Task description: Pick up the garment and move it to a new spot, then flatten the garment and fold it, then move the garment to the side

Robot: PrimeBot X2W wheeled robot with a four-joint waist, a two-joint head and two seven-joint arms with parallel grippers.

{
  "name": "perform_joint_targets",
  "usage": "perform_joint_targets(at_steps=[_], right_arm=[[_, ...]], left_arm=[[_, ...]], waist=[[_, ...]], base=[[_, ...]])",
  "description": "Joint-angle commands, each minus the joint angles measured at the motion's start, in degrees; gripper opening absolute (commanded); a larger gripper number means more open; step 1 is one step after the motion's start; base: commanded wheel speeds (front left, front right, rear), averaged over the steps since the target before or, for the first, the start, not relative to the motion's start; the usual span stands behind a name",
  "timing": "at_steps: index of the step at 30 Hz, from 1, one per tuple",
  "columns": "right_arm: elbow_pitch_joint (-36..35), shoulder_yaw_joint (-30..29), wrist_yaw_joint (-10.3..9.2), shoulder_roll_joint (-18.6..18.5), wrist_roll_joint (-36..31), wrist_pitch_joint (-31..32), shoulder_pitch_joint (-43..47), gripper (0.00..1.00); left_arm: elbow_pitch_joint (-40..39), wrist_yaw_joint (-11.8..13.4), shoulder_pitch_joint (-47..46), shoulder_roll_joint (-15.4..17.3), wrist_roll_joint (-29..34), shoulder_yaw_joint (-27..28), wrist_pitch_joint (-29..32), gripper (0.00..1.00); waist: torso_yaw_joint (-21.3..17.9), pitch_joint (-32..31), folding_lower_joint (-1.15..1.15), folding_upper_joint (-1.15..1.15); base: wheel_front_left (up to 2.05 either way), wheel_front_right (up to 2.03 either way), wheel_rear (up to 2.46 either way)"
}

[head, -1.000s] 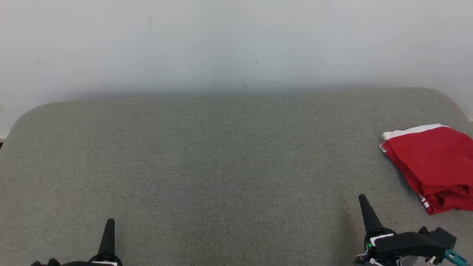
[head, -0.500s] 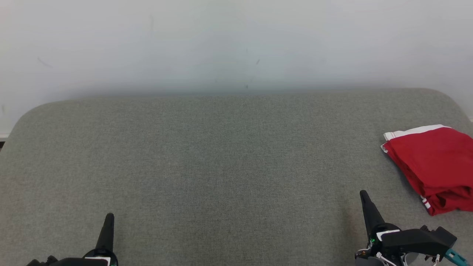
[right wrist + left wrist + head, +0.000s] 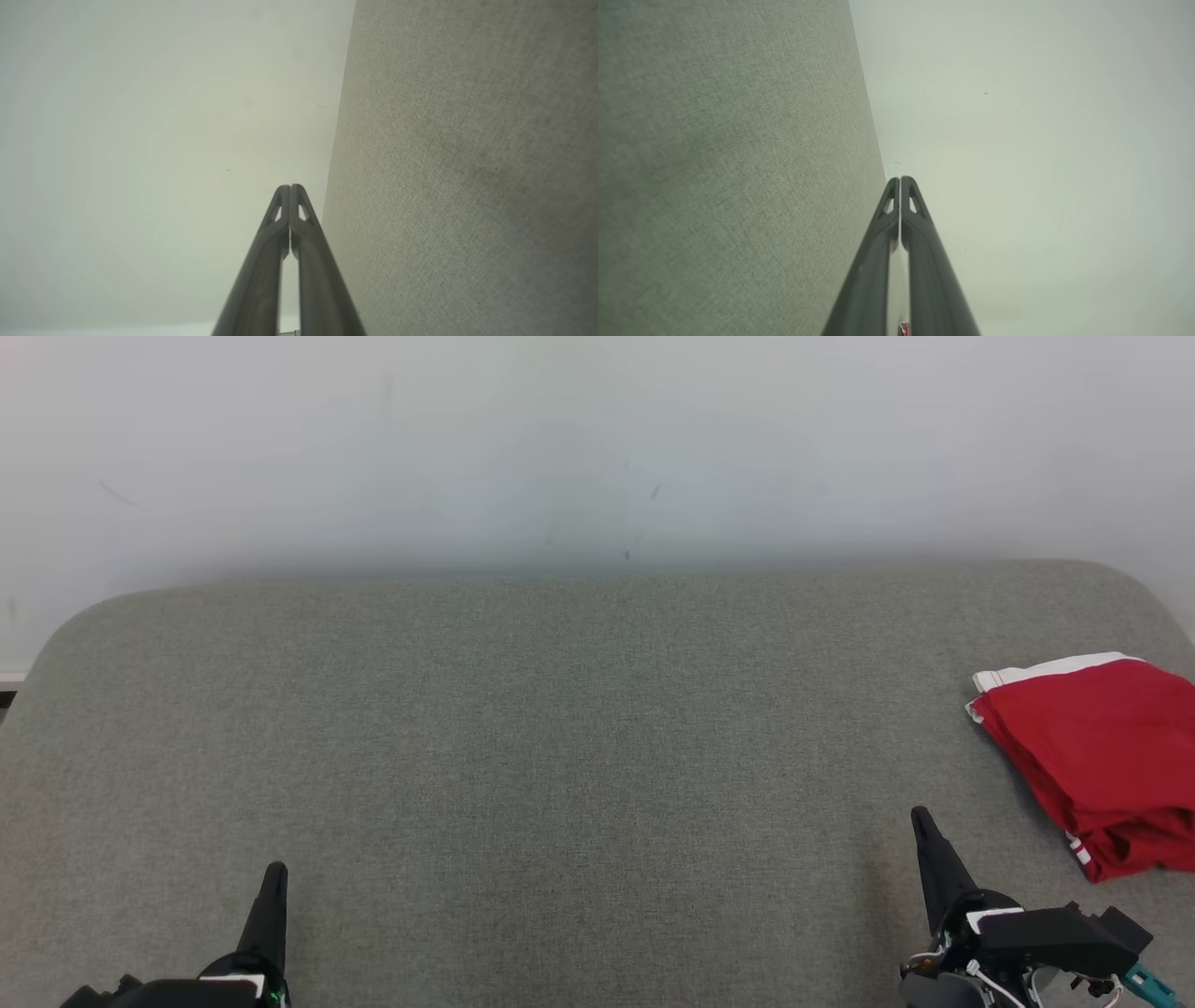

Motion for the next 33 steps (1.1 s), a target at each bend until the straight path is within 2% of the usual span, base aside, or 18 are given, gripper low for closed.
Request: perform_joint_targets(at_steps=[1, 16, 33], right_arm=[[-0.3, -0.1, 0.04, 0.2, 1.2, 0.4, -0.6, 0.00], [-0.4, -0.7, 0.04, 0.3, 6.2, 1.6, -1.1, 0.00], [-0.4, -0.6, 0.04, 0.3, 5.9, 1.6, -1.1, 0.00]], left_arm=[[0.0, -0.2, -0.9, 0.1, -1.4, 0.3, 0.3, 0.00], [0.2, -0.7, -1.6, 0.1, -6.3, 0.8, 1.7, 0.00], [0.1, -0.6, -1.6, 0.1, -6.1, 0.8, 1.6, 0.00]], waist=[[0.0, 0.0, 0.01, 0.00], [0.3, 0.0, 0.01, 0.00], [0.3, 0.0, 0.01, 0.00]], base=[[0.00, 0.00, 0.00], [0.00, 0.00, 0.00], [0.00, 0.00, 0.00]])
